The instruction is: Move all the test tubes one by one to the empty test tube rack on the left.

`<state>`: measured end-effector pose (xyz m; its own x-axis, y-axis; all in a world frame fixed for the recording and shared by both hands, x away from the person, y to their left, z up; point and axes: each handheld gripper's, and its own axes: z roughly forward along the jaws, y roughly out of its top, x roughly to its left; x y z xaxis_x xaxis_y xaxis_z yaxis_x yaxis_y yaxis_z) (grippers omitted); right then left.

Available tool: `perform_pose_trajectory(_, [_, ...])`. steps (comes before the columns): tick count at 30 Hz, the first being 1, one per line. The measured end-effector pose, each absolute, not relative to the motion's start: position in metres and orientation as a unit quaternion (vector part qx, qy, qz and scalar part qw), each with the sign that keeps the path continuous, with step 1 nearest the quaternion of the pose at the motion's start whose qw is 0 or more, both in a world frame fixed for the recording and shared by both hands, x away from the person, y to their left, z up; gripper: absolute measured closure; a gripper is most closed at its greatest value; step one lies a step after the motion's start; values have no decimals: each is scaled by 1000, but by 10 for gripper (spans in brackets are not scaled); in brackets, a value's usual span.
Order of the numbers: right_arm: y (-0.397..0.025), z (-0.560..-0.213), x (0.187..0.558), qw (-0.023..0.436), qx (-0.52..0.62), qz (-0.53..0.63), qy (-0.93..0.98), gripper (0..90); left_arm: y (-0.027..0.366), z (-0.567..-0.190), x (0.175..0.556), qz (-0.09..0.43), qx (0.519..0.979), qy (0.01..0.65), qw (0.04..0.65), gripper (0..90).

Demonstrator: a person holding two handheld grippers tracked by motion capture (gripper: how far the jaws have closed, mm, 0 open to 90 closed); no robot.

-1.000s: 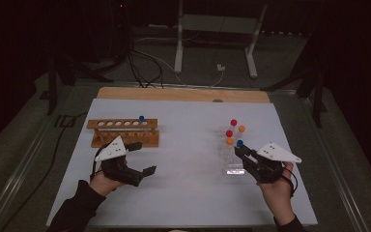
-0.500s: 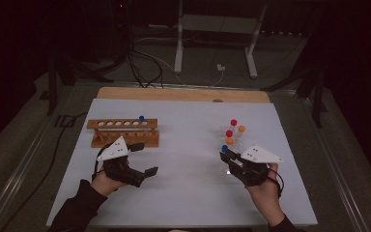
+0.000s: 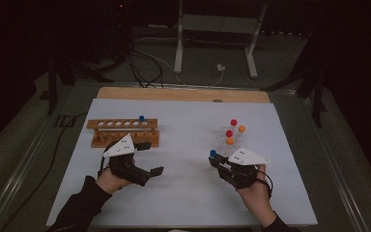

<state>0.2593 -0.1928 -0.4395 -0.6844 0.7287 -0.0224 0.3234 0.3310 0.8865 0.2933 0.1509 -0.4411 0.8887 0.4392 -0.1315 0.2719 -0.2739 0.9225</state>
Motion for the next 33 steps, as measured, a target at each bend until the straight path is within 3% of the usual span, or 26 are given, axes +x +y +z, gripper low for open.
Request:
perform_pose_trajectory(24, [-163, -450, 249, 176, 297, 469, 813, 771, 91, -432, 297, 22, 806, 176, 565, 49])
perform_pose_trajectory(30, [-159, -450, 247, 170, 290, 470, 816, 771, 78, -433, 297, 26, 810, 166, 562, 183])
perform_pose_trajectory(31, [-159, -451, 247, 169, 289, 469, 817, 771, 76, -433, 297, 24, 812, 162, 561, 272])
perform_pose_trajectory(33, [-159, -450, 247, 169, 290, 470, 817, 771, 72, -434, 296, 26, 815, 157, 557, 298])
